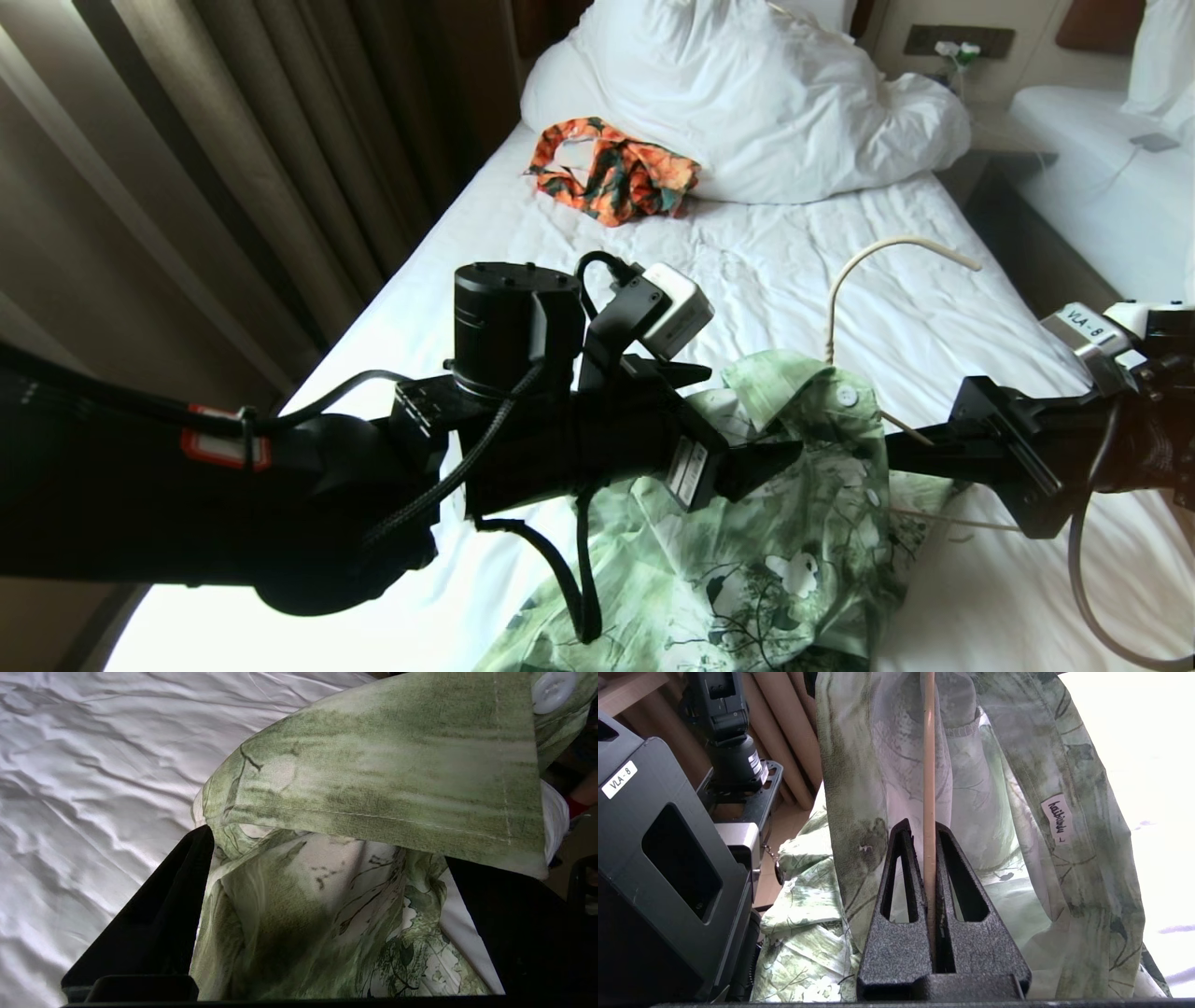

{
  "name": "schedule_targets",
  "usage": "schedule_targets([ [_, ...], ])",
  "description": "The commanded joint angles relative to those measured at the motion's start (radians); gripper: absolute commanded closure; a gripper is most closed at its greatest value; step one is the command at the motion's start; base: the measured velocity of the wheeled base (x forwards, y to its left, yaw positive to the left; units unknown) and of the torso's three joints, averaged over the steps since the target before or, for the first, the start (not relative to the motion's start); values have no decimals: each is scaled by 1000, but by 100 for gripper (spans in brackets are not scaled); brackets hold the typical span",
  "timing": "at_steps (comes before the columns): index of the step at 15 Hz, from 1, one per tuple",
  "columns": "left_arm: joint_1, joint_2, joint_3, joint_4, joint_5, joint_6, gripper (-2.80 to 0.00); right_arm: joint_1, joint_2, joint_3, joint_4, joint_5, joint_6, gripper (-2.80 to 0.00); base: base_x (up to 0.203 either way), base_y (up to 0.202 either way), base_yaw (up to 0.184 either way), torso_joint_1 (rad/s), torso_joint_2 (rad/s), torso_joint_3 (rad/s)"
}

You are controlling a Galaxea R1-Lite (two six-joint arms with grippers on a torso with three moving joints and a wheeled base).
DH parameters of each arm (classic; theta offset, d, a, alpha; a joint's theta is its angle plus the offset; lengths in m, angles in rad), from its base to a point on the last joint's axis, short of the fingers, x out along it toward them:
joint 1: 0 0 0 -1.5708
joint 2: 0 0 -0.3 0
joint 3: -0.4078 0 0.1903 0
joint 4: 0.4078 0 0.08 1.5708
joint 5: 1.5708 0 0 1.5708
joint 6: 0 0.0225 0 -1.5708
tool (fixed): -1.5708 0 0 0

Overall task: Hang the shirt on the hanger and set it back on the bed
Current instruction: Hook the other side of the shirt onto the hanger

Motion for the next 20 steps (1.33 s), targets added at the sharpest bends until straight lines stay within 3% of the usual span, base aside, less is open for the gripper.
schedule_targets([
  [1, -11, 11, -10, -3, 1, -2, -280, 6, -1, 0, -4, 8, -2, 0, 0, 0, 0, 0, 0, 0],
  [4, -22, 24, -15, -3, 2, -3, -280, 6, -8, -2, -4, 8, -2, 0, 0, 0, 0, 0, 0, 0],
  [5, -24, 25, -15, -3, 2, -3, 0, 6, -12, -2, -4, 8, -2, 0, 0, 0, 0, 0, 0, 0],
  [18, -38, -19, 8, -3, 19, -6, 0, 6, -16, 32, -22, 8, -18, 0, 0, 0, 0, 0, 0, 0],
  [19, -38, -25, 12, -3, 19, -6, 0, 6, -16, 35, -22, 10, -18, -280, 0, 0, 0, 0, 0, 0],
  [20, -38, -28, 17, -3, 19, -6, 0, 8, -22, 32, -22, 8, -12, -280, 0, 0, 0, 0, 0, 0],
])
